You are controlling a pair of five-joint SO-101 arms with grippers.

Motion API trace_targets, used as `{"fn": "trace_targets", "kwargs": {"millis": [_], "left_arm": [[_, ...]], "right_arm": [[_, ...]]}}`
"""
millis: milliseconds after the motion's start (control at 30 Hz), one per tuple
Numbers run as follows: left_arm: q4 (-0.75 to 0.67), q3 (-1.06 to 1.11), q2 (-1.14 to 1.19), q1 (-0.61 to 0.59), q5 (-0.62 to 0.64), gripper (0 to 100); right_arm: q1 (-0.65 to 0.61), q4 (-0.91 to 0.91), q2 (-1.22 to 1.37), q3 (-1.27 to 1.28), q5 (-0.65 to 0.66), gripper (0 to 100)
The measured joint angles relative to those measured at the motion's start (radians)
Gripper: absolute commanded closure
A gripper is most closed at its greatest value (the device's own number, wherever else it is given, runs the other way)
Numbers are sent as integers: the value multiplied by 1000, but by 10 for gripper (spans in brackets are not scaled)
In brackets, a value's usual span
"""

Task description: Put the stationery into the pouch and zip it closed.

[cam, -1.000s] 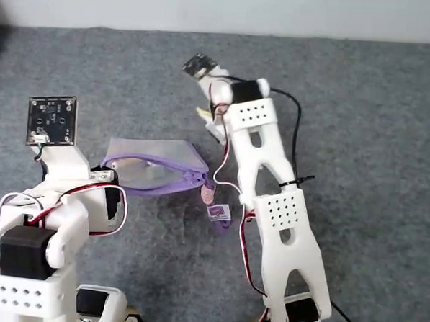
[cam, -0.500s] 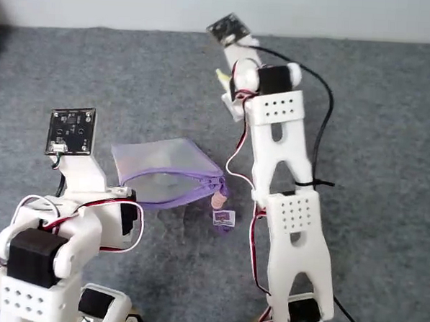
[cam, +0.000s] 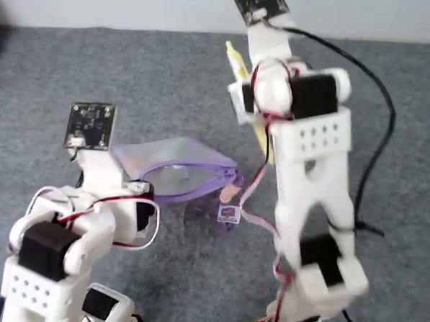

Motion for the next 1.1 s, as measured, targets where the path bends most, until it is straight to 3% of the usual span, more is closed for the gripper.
{"fn": "trace_targets", "kwargs": {"millis": [200,467,833,1100], "left_arm": [[-6,-129,176,0,80,986],[-6,-264,325,0,103,986],[-6,-331,391,0,120,986],[-6,-333,393,0,124,986]], "right_arm": [[-75,-12,-324,247,-123,991],[-143,-256,-560,488,-288,991],[-189,-945,-931,1114,-327,991],[-189,-1427,-1120,1550,-232,991]]}}
